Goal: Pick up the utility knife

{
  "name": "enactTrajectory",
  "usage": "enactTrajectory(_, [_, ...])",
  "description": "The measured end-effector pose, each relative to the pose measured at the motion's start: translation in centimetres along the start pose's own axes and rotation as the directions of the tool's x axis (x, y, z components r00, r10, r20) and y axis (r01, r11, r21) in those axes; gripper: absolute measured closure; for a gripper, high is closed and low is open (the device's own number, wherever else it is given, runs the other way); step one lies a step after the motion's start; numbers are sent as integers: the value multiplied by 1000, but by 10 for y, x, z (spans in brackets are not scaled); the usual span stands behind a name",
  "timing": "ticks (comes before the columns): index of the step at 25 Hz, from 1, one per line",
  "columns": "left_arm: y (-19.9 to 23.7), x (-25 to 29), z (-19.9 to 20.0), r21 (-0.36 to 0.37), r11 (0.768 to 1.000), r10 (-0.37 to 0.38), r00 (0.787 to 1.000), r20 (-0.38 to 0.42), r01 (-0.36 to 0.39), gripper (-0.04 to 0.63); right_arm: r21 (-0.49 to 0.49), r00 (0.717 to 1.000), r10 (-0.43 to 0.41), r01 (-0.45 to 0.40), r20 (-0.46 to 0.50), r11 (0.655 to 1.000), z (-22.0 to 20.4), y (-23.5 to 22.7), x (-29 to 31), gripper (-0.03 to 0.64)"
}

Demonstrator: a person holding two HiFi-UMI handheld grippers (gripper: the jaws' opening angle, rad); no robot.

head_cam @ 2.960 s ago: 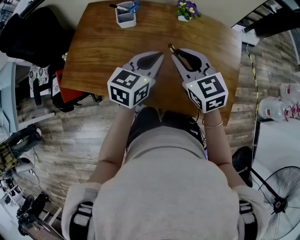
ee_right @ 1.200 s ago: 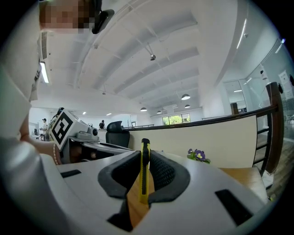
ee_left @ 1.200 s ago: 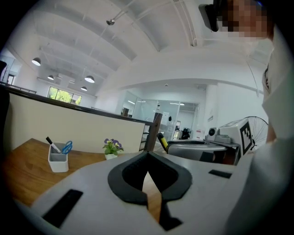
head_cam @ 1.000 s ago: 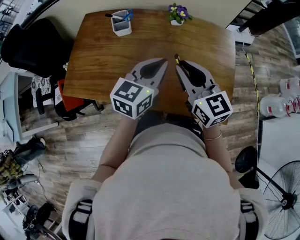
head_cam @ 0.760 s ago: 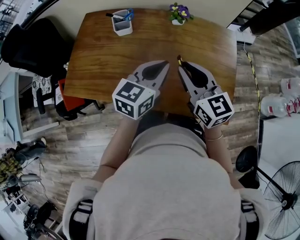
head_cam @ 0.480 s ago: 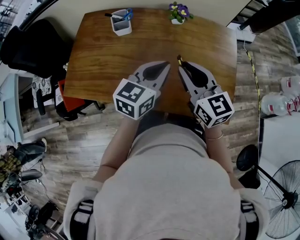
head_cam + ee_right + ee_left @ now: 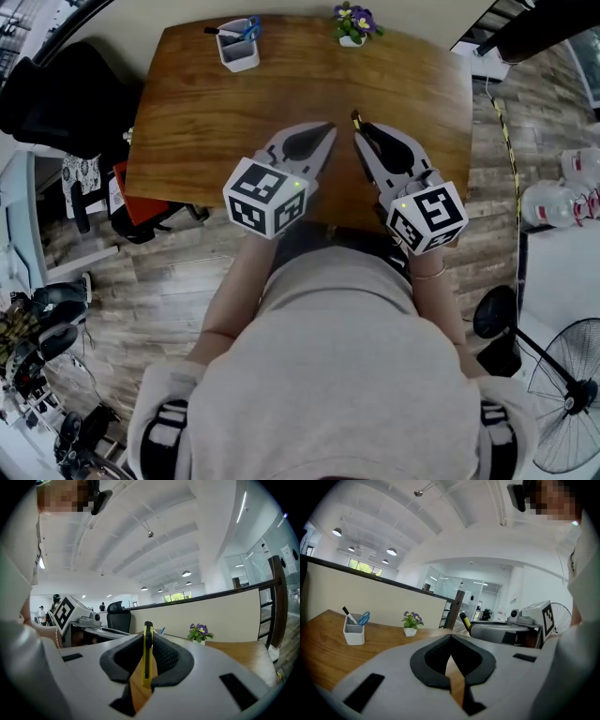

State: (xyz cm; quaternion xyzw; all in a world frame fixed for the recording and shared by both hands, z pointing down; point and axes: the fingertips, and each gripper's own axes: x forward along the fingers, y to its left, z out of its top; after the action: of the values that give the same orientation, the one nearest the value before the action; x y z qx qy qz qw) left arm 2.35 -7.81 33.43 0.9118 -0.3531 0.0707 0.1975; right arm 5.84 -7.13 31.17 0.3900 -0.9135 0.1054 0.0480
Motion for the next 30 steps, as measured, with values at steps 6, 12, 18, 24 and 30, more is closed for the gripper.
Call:
enactTrajectory(6, [-2, 2, -1, -5, 1000, -4, 1000, 1, 4, 581, -3, 1000, 1, -1, 4, 1000, 0, -2, 1, 543])
enactTrajectory(12, [-3, 5, -2, -8, 1000, -9, 1000, -1, 9, 581, -7, 1000, 0, 0, -6, 1000, -2, -3, 1, 543])
enactTrajectory(18, [-4, 5, -2, -10, 1000, -7, 1000, 1, 7, 581, -12, 1000, 3, -3, -15, 1000, -3, -2, 1, 543])
enactTrajectory(24, [-1, 5, -2, -16, 1000, -6, 1000, -1, 6, 581, -13, 1000, 8, -8, -24, 1000, -5, -2, 3, 543])
enactTrajectory(30, [-3, 7, -3, -17, 1000, -8, 1000, -8, 8, 581, -9, 999, 13, -13, -36, 1000, -9, -2, 3, 543])
